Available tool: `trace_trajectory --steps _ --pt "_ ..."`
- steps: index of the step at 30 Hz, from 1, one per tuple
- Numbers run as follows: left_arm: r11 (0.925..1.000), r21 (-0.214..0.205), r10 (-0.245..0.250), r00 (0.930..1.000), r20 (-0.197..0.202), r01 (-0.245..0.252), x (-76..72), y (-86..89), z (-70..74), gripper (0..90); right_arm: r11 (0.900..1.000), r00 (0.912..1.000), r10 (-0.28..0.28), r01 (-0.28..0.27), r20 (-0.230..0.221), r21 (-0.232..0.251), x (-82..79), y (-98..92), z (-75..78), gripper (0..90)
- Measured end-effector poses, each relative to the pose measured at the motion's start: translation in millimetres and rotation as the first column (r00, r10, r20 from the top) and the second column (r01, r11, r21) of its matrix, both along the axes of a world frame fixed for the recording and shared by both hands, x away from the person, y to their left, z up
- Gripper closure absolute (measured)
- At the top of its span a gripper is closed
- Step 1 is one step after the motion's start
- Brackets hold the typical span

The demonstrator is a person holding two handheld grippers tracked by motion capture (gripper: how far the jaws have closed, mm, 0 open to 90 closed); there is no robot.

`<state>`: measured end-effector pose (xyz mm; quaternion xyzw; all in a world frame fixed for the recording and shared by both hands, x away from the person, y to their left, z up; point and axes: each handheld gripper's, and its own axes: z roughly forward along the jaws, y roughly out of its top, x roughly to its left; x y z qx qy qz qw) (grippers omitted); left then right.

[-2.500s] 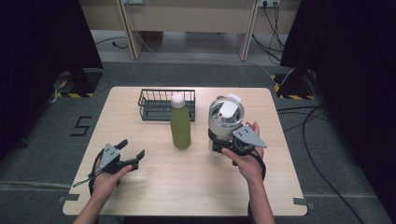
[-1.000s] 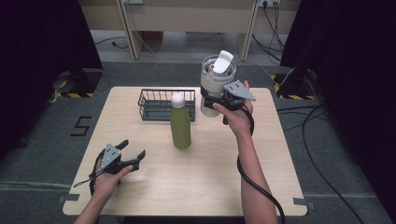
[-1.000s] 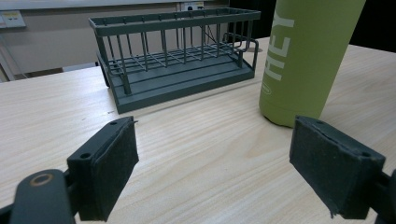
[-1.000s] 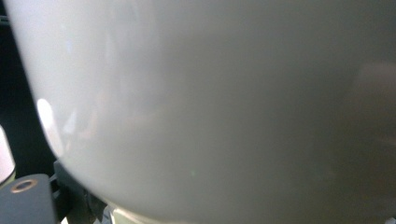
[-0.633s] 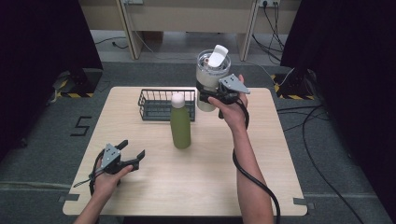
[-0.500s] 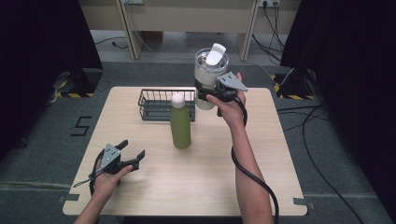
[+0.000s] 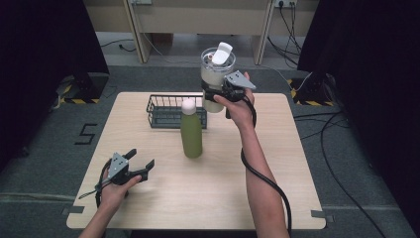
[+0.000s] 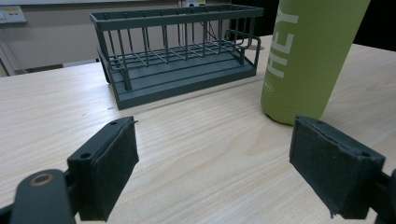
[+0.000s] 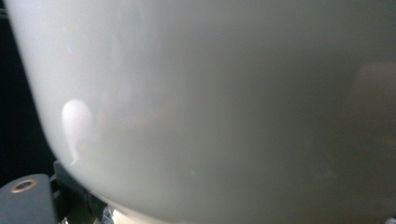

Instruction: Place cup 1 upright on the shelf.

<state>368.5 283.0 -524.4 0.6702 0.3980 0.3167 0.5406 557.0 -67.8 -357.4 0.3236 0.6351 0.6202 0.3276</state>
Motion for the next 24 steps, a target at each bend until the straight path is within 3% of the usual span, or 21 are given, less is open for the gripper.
trace_trajectory --steps 24 --pt "1.0 -0.007 0.001 1.0 -0.001 -0.001 0.1 1.2 0.0 14.7 0.9984 0.9973 0.043 -0.045 -0.06 -0.034 37.0 37.9 -7.1 9.7"
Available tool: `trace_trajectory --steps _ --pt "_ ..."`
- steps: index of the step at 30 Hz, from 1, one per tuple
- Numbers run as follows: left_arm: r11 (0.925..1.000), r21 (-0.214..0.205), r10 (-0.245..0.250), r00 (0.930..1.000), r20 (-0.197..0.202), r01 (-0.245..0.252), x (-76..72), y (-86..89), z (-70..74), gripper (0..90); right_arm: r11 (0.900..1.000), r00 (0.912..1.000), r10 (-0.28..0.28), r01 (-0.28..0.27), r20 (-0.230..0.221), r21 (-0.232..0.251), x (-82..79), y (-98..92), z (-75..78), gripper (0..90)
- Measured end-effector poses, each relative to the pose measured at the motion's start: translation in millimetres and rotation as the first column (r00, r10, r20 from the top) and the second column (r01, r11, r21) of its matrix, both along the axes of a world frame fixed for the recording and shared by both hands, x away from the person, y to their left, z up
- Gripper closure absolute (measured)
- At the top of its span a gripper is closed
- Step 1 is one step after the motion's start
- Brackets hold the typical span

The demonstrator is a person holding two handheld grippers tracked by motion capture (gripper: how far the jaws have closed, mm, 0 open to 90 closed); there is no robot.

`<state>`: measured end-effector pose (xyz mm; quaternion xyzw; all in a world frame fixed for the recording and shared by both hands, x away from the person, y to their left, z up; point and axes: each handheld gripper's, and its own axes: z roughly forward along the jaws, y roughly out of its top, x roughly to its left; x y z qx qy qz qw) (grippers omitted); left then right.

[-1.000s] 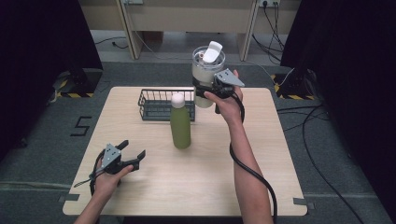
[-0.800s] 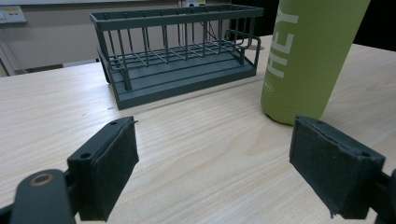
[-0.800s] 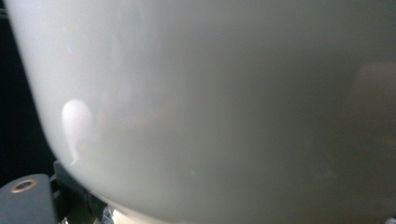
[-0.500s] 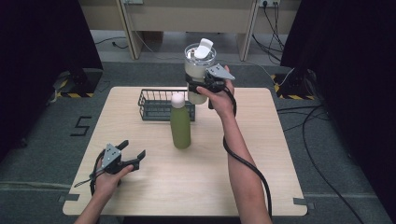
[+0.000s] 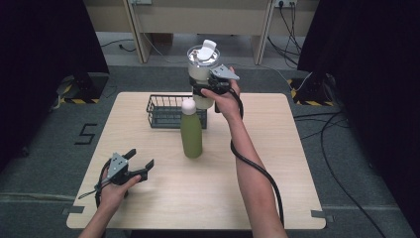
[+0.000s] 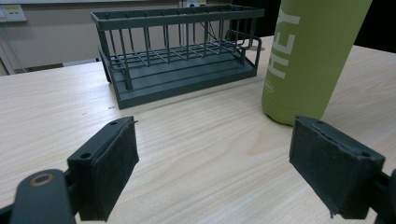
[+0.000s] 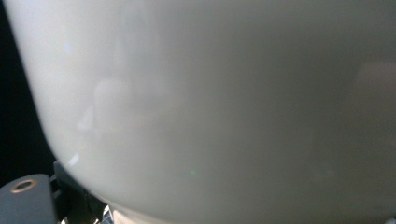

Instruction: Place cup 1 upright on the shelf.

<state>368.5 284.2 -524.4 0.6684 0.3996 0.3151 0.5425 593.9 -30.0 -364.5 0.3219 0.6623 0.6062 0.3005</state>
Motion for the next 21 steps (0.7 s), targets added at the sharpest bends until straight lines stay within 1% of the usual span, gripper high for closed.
trace_trajectory --steps 5,6,16,21 --pt "1.0 -0.002 -0.002 1.0 0.0 0.002 -0.1 0.0 0.0 14.8 0.9999 0.9999 0.008 -0.008 -0.011 -0.012 7.4 7.6 -2.6 9.7" --pt "1.0 -0.003 -0.002 1.0 0.0 0.002 0.0 0.1 0.0 14.8 0.9999 0.9997 0.011 -0.011 -0.02 -0.013 9.2 10.5 -3.6 9.7" --pt "1.0 -0.007 -0.001 1.0 0.0 0.001 -0.2 0.3 0.2 14.8 0.999 0.9991 0.031 -0.032 -0.03 -0.032 18.3 24.1 -7.2 9.7" --pt "1.0 -0.008 -0.002 1.0 0.0 0.002 -0.3 0.2 0.1 14.8 0.9986 0.9984 0.041 -0.042 -0.039 -0.032 21.2 29.9 -8.1 9.7"
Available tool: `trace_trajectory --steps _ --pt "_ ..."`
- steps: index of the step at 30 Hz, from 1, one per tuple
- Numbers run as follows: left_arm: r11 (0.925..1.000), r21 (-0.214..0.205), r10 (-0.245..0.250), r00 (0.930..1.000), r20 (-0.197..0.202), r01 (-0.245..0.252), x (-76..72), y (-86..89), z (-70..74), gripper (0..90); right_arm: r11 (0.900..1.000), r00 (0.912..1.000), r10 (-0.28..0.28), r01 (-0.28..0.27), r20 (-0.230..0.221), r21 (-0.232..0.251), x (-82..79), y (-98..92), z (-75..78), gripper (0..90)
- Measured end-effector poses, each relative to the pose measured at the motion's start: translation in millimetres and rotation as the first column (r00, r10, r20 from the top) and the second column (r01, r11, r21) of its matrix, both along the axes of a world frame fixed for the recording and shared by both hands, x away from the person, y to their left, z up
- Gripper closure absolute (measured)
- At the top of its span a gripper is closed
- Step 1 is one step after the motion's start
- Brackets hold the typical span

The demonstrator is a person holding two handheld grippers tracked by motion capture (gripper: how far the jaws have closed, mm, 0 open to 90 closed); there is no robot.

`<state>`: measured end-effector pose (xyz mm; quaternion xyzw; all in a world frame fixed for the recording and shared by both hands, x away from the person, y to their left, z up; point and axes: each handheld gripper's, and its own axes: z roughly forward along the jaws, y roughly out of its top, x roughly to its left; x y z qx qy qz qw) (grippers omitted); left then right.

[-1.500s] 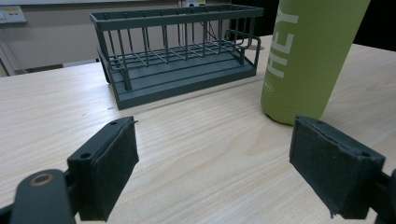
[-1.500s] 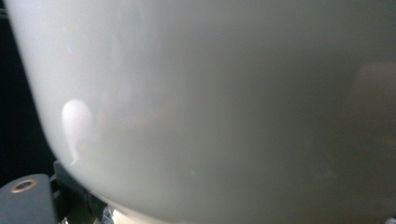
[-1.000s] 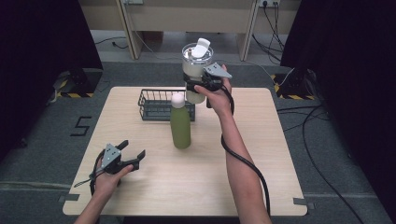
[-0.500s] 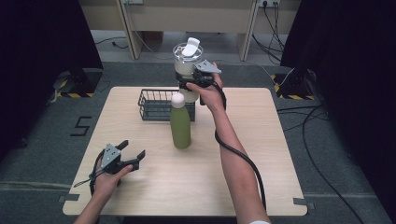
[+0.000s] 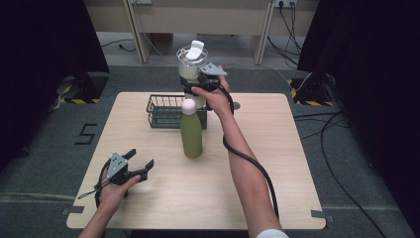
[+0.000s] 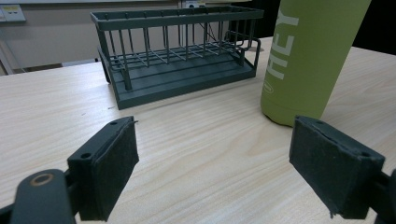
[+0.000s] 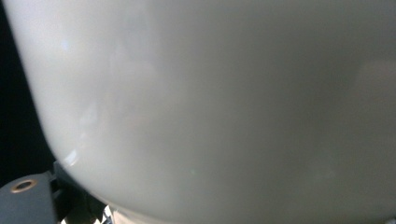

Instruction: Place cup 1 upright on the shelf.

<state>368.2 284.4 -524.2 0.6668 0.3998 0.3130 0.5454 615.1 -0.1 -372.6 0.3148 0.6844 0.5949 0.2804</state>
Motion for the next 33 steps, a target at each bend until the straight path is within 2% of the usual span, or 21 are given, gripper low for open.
trace_trajectory --steps 33 --pt "0.9999 -0.001 -0.012 0.9999 -0.001 0.012 -0.3 -1.7 0.1 15.1 0.9991 0.9993 0.006 -0.007 -0.037 -0.041 11.6 13.8 -22.1 9.6"
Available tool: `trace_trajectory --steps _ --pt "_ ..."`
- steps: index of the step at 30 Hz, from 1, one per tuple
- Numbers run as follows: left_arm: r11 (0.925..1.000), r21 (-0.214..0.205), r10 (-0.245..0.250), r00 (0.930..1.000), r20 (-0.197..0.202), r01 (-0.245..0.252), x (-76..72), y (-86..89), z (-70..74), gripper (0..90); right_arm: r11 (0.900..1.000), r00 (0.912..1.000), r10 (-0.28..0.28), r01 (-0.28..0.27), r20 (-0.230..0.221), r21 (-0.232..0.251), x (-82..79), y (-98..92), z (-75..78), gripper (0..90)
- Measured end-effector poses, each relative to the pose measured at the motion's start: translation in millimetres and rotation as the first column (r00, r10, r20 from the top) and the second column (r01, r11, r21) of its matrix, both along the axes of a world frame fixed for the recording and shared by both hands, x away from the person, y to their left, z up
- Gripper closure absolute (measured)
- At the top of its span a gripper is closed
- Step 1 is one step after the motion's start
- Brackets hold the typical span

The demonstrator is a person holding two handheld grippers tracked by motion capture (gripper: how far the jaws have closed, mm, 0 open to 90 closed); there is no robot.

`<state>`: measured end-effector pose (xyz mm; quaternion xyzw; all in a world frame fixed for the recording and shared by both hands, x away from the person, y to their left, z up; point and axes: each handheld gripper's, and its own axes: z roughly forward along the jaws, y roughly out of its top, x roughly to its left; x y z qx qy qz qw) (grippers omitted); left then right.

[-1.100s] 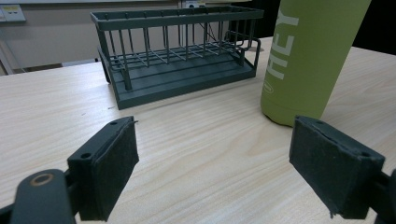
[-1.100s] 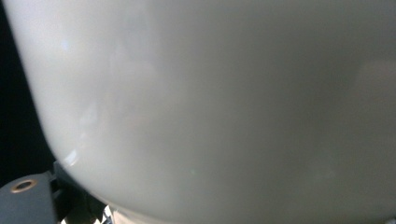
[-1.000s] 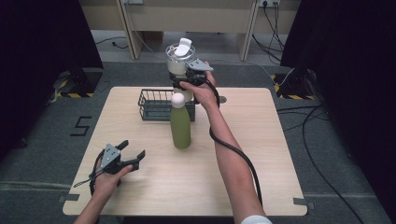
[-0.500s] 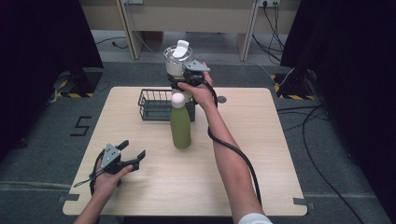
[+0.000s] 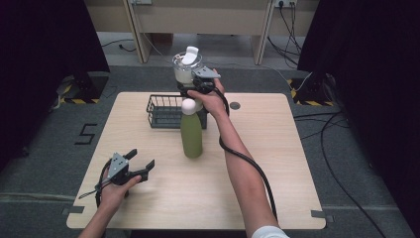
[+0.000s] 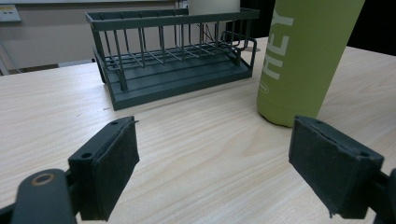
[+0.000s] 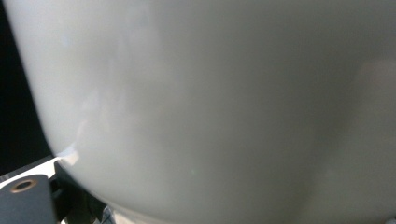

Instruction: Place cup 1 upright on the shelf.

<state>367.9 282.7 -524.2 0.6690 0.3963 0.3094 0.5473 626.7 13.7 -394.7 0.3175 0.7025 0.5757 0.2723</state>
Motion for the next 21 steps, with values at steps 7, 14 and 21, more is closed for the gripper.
trace_trajectory --steps 7,14,21 --pt "1.0 -0.001 -0.002 1.0 -0.002 0.002 0.2 -0.5 -0.3 15.1 1.0 0.9998 -0.005 0.005 -0.017 -0.003 1.3 -1.3 -7.8 9.6" --pt "1.0 0.0 -0.002 1.0 -0.001 0.002 0.0 -1.0 -0.1 15.1 1.0 0.9996 -0.005 0.005 -0.028 -0.006 1.0 -0.9 -13.1 9.6" --pt "1.0 0.002 -0.002 1.0 0.001 0.002 -0.3 -0.9 0.2 15.2 0.9999 0.9992 -0.007 0.007 -0.038 -0.013 1.2 1.1 -17.9 9.5"
